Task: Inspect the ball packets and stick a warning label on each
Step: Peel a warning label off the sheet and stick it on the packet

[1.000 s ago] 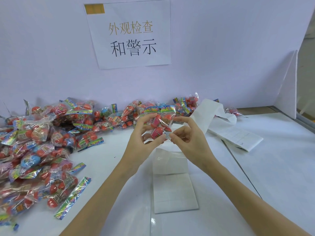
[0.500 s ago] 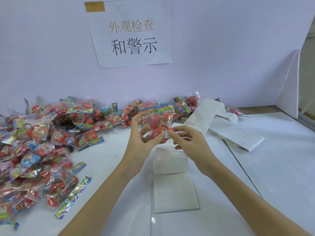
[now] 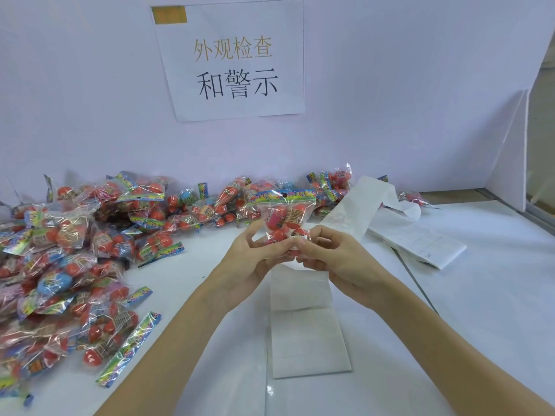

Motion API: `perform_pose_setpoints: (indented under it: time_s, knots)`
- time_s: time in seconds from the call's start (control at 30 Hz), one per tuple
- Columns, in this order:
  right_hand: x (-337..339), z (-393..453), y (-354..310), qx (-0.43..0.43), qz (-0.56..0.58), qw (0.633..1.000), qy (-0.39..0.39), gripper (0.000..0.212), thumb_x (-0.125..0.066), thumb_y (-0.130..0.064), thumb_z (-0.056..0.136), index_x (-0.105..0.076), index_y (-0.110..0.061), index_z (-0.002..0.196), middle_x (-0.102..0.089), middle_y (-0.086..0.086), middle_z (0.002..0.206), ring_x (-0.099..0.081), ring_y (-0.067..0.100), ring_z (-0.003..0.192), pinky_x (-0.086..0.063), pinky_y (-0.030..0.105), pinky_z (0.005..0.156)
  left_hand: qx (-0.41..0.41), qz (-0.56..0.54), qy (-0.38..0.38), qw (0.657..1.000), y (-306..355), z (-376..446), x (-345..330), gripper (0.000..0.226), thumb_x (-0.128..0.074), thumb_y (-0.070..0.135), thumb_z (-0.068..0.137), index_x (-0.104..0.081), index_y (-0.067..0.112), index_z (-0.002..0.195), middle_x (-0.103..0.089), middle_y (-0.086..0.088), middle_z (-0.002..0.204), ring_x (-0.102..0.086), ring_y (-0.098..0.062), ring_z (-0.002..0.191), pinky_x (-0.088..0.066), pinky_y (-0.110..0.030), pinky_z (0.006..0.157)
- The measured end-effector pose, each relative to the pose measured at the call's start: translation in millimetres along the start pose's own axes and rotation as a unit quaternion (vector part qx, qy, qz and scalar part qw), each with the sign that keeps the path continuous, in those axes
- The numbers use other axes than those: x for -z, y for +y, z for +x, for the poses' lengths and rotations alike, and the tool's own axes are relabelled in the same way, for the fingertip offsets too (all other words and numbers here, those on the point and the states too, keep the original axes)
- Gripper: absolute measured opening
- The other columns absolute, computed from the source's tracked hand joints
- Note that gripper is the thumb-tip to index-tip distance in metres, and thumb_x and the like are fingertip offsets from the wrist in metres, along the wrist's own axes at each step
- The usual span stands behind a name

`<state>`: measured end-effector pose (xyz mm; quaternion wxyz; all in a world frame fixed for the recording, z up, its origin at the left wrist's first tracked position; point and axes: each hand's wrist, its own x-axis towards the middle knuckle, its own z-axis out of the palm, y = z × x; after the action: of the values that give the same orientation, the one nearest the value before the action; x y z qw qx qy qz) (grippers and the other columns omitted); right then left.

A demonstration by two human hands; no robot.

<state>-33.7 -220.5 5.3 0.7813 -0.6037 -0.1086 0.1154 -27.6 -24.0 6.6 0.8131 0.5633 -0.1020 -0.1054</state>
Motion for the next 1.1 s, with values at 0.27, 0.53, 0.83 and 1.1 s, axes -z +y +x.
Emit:
perform_pose_setpoints:
  time_s: [0.27, 0.53, 0.83, 1.1]
  knots:
    - [1.7, 0.7, 5.0, 0.006, -0.078, 0.996, 0.031, 0.050, -0.083, -0.036, 0.079, -0.069, 0.005, 0.104, -0.076, 0.014, 0.090, -0.073, 0.020, 0.082, -0.057, 0.022, 0.075, -0.006, 0.070, 0.057, 0.996, -5.8, 0.3, 0.9, 0.087, -0.090, 0.013, 0.072, -0.046, 0.005, 0.146, -0.072, -0.022, 0.121, -0.075, -0.032, 0.092, -0.060, -0.034, 0.083]
    - [23.7, -6.5, -30.2, 0.039, 0.419, 0.890, -0.177, 0.028, -0.065, -0.036, 0.101, -0.067, -0.027, 0.128, -0.065, 0.003, 0.129, -0.065, 0.015, 0.102, -0.051, 0.023, 0.082, -0.054, 0.124, 0.172, 0.976, 7.4, 3.9, 3.6, 0.055, -0.065, 0.053, 0.091, -0.059, 0.016, 0.130, -0.069, -0.009, 0.111, -0.071, -0.021, 0.093, -0.059, -0.033, 0.086]
    - [31.6, -6.4, -19.2, 0.006, 0.331, 0.912, -0.240, 0.042, -0.051, -0.007, 0.104, -0.066, -0.026, 0.138, -0.068, 0.004, 0.124, -0.063, 0.019, 0.096, -0.051, 0.029, 0.084, -0.005, 0.707, 0.330, 0.626, 0.1, 5.5, 76.4, 0.060, -0.059, 0.040, 0.103, -0.040, 0.019, 0.156, -0.019, -0.016, 0.169, -0.014, -0.038, 0.155, -0.015, -0.054, 0.122]
    - [24.5, -0.1, -9.6, -0.032, 0.226, 0.966, -0.121, 0.042, -0.070, -0.013, 0.092, -0.070, -0.014, 0.134, -0.066, 0.002, 0.099, -0.060, 0.017, 0.081, -0.050, 0.026, 0.076, 0.080, 0.825, 0.304, 0.469, 7.9, 2.2, 98.7, 0.047, -0.044, 0.040, 0.109, -0.038, 0.009, 0.144, -0.046, -0.013, 0.144, -0.045, -0.033, 0.129, -0.034, -0.040, 0.111]
